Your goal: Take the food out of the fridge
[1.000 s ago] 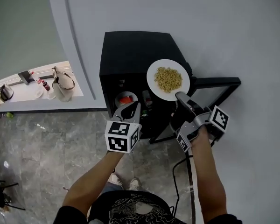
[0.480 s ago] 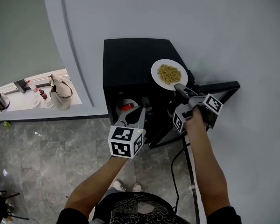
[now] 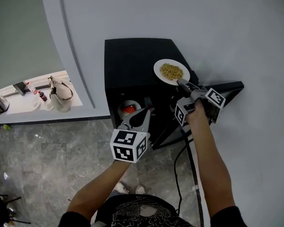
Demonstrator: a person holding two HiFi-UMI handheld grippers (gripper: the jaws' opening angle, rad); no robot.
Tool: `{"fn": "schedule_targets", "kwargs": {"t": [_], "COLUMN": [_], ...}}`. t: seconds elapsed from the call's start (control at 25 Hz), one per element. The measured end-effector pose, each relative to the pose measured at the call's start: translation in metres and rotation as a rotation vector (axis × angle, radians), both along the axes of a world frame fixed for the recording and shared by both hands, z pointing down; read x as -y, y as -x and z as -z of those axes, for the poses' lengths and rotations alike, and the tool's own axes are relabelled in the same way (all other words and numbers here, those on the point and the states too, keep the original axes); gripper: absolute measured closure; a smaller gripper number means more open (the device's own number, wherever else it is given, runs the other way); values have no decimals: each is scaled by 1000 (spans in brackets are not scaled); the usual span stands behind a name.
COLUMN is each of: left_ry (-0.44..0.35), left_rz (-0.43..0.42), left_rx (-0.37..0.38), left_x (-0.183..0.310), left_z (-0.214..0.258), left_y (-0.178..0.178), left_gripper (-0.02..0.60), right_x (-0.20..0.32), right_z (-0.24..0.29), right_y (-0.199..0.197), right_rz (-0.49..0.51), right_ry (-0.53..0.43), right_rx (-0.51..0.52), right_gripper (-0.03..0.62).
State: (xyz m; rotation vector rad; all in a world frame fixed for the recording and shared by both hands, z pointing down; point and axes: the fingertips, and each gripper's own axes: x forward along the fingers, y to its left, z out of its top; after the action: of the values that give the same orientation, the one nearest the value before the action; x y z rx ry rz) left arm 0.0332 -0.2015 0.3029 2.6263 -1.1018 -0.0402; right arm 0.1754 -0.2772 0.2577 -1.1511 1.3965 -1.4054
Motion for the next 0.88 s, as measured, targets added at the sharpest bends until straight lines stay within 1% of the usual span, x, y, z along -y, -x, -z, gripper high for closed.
{"fn": "schedule_targets", "kwargs": {"t": [0.2, 0.24, 0.28, 0.32, 0.4, 0.72, 0.8, 0.88], "left_ry": [-1, -1, 0, 0, 0, -3, -7, -15], "left_rz": [7, 9, 10, 11, 14, 18, 23, 33], "left_rx": [-2, -2, -2, -2, -1, 4, 18, 52], "left_x": [-2, -2, -3, -3, -5, -17, -21, -24], "left_z": [0, 0, 0, -1, -1, 0, 1, 0], "left_y": [4, 5, 5, 6, 6, 5, 5, 5], "left_gripper": [580, 580, 580, 580, 580, 580, 580, 580], "right_x": [-3, -4, -5, -6, -9, -46, -59, -70], "right_z": [1, 3, 5, 7, 11, 13, 14, 14], "right_y": [-2, -2, -1, 0, 0, 8, 14, 23], "right_rz": [21, 28, 37, 46, 54, 67, 81, 103], "right_ry": [-10, -13, -18, -26, -43, -110, -142, -178], "right_rx": [0, -3, -8, -16, -43, -213, -285, -396], "right_gripper": [580, 557, 517, 502, 502, 502, 502, 508]}}
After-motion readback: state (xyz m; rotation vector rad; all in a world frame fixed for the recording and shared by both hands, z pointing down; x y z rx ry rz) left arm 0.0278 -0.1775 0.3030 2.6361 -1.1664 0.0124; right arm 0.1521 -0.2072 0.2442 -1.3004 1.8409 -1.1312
